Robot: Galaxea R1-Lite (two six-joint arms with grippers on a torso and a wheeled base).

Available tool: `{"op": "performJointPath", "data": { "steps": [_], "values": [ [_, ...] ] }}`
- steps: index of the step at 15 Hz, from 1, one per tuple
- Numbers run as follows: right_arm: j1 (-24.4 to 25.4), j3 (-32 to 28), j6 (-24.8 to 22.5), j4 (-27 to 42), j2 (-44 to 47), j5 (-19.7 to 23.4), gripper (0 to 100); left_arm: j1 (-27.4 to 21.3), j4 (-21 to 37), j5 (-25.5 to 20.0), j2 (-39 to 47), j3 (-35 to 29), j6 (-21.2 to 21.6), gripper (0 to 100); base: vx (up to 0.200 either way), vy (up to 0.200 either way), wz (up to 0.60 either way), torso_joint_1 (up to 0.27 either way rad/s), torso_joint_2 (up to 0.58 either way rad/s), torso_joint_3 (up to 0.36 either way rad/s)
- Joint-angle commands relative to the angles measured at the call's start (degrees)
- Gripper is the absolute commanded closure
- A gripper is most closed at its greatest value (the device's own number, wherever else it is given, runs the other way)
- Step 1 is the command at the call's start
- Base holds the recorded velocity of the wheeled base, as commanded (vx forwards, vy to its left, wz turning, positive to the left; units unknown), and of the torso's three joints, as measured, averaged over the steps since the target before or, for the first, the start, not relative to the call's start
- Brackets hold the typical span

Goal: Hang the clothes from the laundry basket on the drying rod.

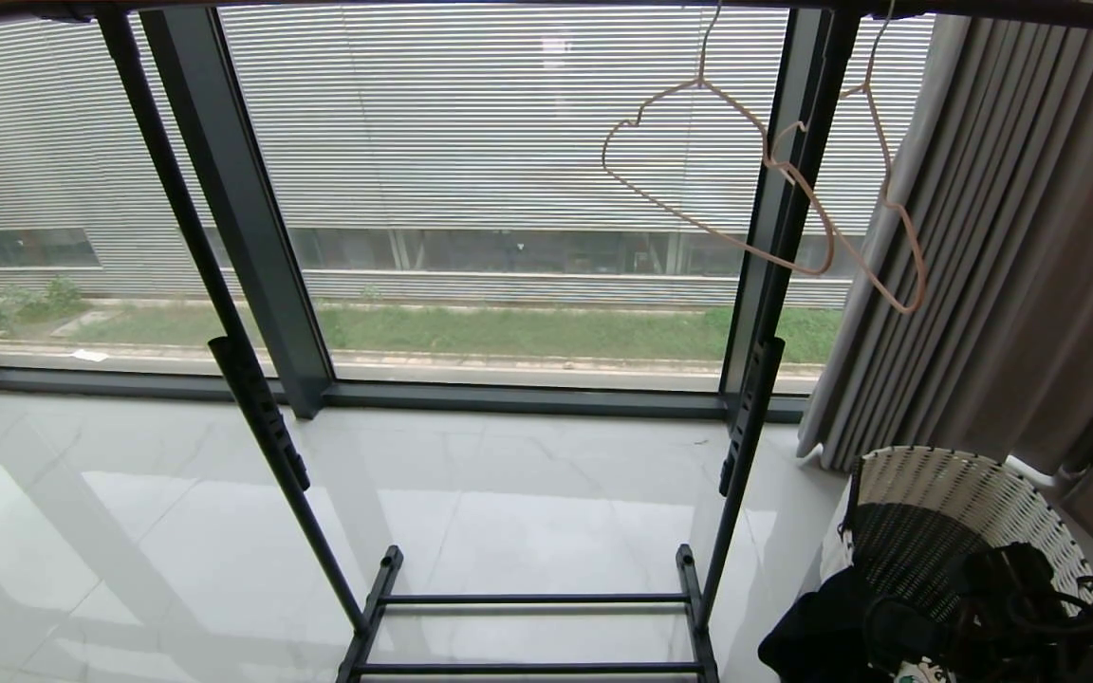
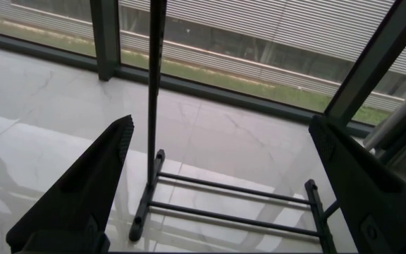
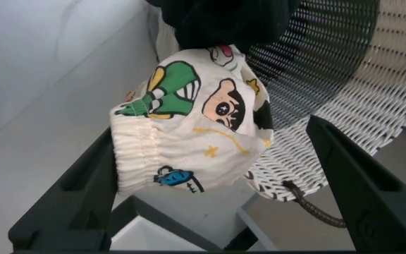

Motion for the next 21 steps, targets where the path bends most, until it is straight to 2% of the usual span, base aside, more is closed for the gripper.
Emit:
{"op": "performJointPath", "data": {
  "steps": [1, 6, 7, 12, 15, 18, 21],
  "values": [
    [-0.5, 0.2, 0.0, -1.1, 2.0, -0.4, 0, 0.0, 0.0, 0.0, 0.0, 0.0, 0.0, 0, 0.0, 0.0, 0.0, 0.0, 0.0, 0.0],
    [-0.7, 1.5, 0.0, -6.1, 4.0, -1.3, 0, 0.0, 0.0, 0.0, 0.0, 0.0, 0.0, 0, 0.0, 0.0, 0.0, 0.0, 0.0, 0.0],
    [-0.7, 1.9, 0.1, -7.3, 4.7, -1.3, 100, 0.0, 0.0, 0.0, 0.0, 0.0, 0.0, 0, 0.0, 0.0, 0.0, 0.0, 0.0, 0.0],
    [-0.7, 2.3, 0.0, -8.5, 5.0, -1.3, 100, 0.0, 0.0, 0.0, 0.0, 0.0, 0.0, 0, 0.0, 0.0, 0.0, 0.0, 0.0, 0.0],
    [-1.6, 4.4, 0.0, -9.6, 1.3, -2.1, 100, 0.0, 0.0, 0.0, 0.0, 0.0, -0.4, 0, 0.0, 0.0, 0.0, 0.0, 0.0, 0.0],
    [-5.5, 8.8, 0.0, -9.6, -7.6, -3.0, 100, 0.0, 0.0, 0.0, 0.0, 0.0, -0.5, 0, 0.0, 0.0, 0.0, 0.0, 0.0, 0.0],
    [-9.2, 10.9, 0.0, -7.6, -22.0, -3.0, 100, 0.0, 0.0, 0.0, 0.0, 0.0, -0.6, 0, 0.0, 0.0, 0.0, 0.0, 0.0, 0.0]
  ]
}}
